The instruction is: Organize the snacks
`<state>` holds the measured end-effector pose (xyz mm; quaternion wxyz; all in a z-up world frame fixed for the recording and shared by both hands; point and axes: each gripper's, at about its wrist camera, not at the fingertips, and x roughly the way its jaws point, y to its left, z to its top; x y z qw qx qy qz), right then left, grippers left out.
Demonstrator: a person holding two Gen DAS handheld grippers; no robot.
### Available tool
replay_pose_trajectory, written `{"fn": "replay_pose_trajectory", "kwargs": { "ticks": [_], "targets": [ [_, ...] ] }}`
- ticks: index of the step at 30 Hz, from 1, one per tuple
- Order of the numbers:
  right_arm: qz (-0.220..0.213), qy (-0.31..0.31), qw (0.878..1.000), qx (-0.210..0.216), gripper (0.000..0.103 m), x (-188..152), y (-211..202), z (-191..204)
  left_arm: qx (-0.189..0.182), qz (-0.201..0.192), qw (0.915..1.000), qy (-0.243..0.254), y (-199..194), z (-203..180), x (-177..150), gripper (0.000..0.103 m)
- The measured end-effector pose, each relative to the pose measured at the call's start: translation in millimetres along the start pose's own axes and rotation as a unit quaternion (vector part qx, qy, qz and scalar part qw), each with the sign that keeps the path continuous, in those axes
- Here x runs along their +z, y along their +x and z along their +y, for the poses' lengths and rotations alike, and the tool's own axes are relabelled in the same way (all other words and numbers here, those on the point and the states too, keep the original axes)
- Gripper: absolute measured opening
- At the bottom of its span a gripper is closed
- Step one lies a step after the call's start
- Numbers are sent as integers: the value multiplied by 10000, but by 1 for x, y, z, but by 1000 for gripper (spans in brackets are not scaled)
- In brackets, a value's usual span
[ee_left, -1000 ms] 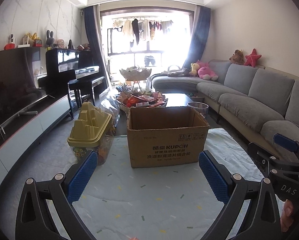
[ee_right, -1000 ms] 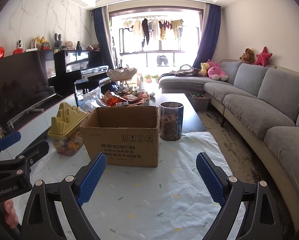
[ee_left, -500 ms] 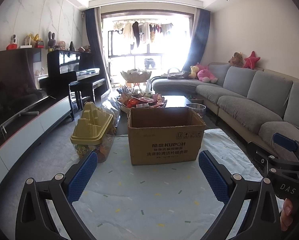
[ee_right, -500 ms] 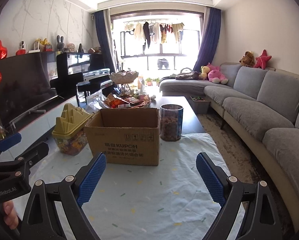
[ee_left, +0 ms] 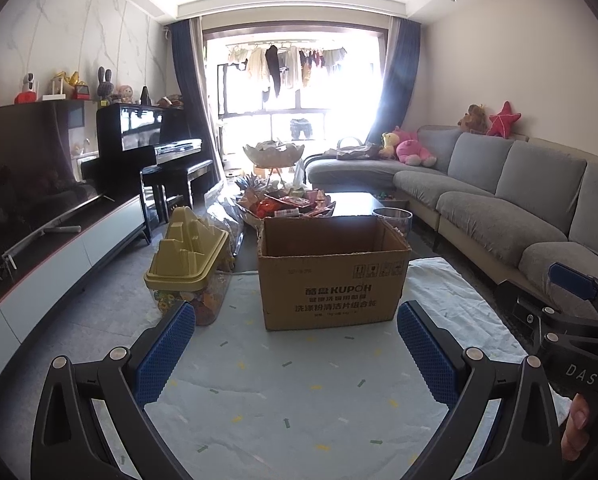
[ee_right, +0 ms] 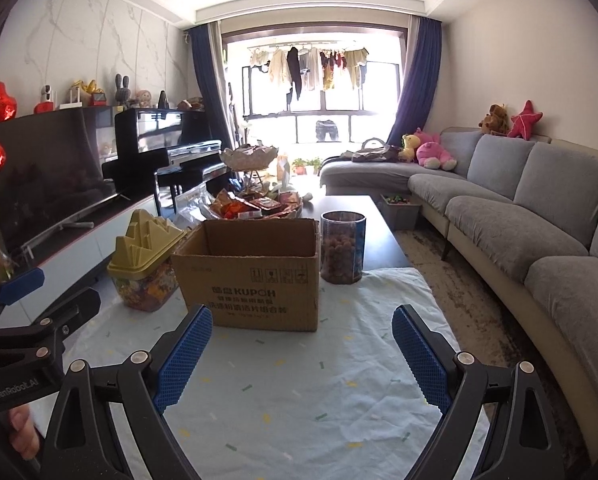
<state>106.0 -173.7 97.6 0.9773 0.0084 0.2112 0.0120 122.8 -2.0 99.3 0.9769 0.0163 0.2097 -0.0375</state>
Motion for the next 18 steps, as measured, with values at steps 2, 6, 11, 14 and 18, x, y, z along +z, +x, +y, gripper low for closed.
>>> {"fn": "replay_pose_trajectory", "kwargs": {
  "ticks": [2, 6, 11, 14, 18],
  "targets": [
    [9, -4, 10000, -10, 92, 0, 0, 0, 5, 10, 10000, -5, 0, 0, 0, 103],
    [10, -13, 10000, -11, 92, 0, 0, 0, 26, 40, 10000, -18, 1, 0, 0, 103],
    [42, 8, 10000, -19, 92, 0, 1, -1, 47, 68, 10000, -21, 2, 0, -1, 103],
    [56, 11, 10000, -20, 92, 0, 2, -1, 50, 77, 10000, -24, 2, 0, -1, 103],
    [72, 12, 10000, -23, 92, -1, 3, -2, 46, 84, 10000, -19, 2, 0, -1, 103]
  ]
}}
